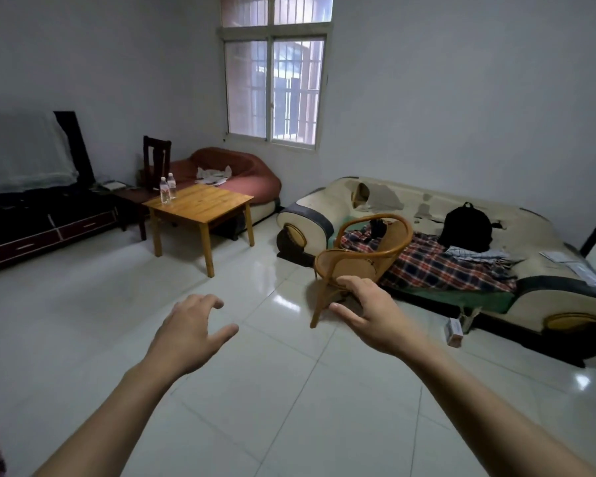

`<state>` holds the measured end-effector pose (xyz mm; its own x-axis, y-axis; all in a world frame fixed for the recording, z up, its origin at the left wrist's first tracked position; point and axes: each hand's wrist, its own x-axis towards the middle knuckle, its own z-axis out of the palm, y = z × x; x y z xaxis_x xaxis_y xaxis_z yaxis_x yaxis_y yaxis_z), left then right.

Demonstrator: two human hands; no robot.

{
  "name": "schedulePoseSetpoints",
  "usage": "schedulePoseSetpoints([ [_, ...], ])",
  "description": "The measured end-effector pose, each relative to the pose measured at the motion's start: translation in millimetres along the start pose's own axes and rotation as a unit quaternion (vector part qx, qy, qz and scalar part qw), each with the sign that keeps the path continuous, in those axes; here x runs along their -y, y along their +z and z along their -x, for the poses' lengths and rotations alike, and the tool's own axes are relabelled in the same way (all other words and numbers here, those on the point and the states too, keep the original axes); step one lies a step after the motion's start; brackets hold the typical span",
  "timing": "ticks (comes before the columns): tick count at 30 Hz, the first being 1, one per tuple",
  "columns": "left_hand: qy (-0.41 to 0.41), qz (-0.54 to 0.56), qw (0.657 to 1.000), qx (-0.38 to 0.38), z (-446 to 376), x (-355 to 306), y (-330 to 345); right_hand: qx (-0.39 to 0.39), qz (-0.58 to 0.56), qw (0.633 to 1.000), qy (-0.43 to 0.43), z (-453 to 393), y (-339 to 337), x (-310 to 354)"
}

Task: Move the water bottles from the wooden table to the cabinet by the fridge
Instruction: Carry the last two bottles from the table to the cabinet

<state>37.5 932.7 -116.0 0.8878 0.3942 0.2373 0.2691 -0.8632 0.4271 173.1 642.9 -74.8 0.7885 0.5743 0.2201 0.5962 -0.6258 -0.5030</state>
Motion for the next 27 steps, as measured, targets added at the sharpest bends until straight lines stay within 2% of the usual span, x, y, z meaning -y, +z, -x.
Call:
schedulePoseSetpoints([
  [7,-0.030,-0.030,0.999,0.006,-124.3,5.1,6.4,0.008,-0.033,0.999,0.002,-120.4,0.6,-40.7],
  [15,-0.038,-0.024,0.999,0.023,-218.4,23.5,37.2,0.012,-0.022,1.000,-0.016,-238.8,14.8,-57.8],
  [27,-0.058,0.052,0.997,0.028,-404.0,120.8,52.7,0.027,0.045,0.999,-0.014,-417.8,83.3,-36.7],
])
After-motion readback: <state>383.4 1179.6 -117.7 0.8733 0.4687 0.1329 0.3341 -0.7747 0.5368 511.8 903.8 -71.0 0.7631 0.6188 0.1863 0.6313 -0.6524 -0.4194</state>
